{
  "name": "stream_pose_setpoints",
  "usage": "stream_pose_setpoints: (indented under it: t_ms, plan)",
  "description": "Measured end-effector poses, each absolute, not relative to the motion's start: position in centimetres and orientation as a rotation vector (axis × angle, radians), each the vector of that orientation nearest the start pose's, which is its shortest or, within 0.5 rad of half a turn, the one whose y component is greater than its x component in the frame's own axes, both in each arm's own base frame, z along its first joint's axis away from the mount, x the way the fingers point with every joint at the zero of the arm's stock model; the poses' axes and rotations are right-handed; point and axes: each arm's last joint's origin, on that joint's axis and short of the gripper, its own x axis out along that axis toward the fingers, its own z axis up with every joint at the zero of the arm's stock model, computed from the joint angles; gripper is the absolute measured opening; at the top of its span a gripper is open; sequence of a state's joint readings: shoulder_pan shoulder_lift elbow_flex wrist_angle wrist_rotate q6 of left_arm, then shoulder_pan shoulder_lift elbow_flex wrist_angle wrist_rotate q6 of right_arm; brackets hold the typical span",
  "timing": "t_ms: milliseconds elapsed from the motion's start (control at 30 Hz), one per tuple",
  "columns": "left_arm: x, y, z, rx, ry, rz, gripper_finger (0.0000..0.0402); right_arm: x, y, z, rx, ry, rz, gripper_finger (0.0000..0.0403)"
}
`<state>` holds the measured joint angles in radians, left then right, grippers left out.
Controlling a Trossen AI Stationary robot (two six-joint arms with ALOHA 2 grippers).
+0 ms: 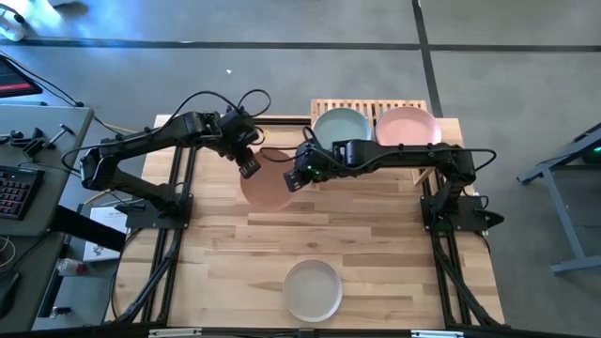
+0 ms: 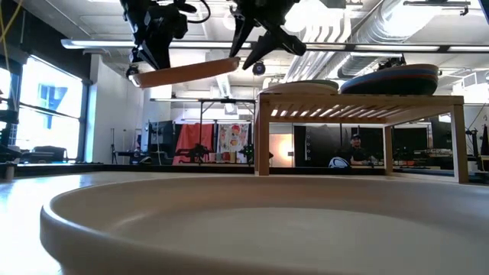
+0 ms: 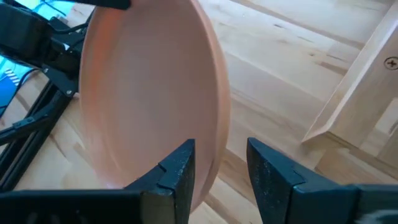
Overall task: Place and stack plates onto a shelf
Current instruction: Stack the brown plate on top of the light blue plate on the shelf
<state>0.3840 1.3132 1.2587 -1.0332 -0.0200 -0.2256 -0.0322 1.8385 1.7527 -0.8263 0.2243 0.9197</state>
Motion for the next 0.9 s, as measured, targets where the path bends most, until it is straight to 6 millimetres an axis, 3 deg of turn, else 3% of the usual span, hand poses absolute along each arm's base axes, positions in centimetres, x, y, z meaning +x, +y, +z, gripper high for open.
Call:
stream_pose_setpoints:
  t_ms: [367, 567, 900]
  plan:
    - [23.07, 9.26, 32.13, -0.414, 0.999, 0.447, 0.0005, 39.69, -2.34, 32.08, 0.809, 0.713, -0.668, 0.0063]
    - [23.08, 9.26, 32.15, -0.416, 0.996, 0.445, 0.0005, 39.66, -2.31, 32.04, 0.842, 0.721, -0.663, 0.0008]
    - [23.07, 9.23, 32.15, -0.417, 0.998, 0.441, 0.0007, 39.65, -2.15, 32.02, 0.871, 0.719, -0.669, 0.0003]
